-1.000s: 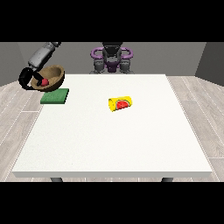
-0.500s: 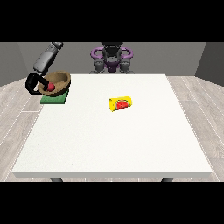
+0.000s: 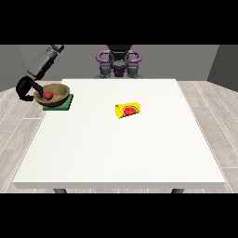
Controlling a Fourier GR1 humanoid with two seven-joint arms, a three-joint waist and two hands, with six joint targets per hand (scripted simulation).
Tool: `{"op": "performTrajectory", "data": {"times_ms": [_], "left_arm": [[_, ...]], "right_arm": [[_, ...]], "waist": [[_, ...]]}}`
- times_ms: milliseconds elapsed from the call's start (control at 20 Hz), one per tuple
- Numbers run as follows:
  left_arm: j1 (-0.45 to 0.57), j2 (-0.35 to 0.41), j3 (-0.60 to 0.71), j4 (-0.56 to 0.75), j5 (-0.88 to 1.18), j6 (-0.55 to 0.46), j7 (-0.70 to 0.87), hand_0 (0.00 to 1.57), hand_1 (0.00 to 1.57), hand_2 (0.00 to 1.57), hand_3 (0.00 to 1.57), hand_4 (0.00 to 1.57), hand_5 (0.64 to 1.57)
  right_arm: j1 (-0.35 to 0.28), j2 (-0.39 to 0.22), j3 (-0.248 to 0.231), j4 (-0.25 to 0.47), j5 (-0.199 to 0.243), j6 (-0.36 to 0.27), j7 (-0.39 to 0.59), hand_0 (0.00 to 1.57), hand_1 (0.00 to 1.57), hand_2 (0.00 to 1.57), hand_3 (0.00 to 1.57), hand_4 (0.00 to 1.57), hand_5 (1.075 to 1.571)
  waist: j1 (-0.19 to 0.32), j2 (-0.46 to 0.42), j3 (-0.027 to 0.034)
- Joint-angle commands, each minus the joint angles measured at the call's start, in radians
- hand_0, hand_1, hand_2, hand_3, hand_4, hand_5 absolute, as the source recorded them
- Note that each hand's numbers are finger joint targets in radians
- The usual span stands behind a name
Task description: Pick the cup and pour the ball into the bowl, then pick the bowl and place it on the pad
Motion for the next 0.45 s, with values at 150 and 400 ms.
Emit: {"op": "performTrajectory", "data": {"times_ms": [150,400], "left_arm": [[0.036,0.009,0.010,0.021,0.020,-0.031,-0.005,0.00,0.00,0.00,0.00,0.00,1.515],[0.037,-0.010,-0.005,0.016,0.016,0.007,0.020,0.00,0.00,0.00,0.00,0.00,1.515]], "right_arm": [[-0.008,-0.019,-0.009,0.003,-0.011,-0.005,0.001,0.48,0.48,0.54,0.69,0.00,1.513],[-0.084,-0.112,-0.021,0.002,-0.040,0.102,0.115,0.13,0.13,0.28,0.38,0.00,1.467]], "waist": [[-0.006,-0.018,-0.0016],[-0.028,-0.073,-0.0017]]}}
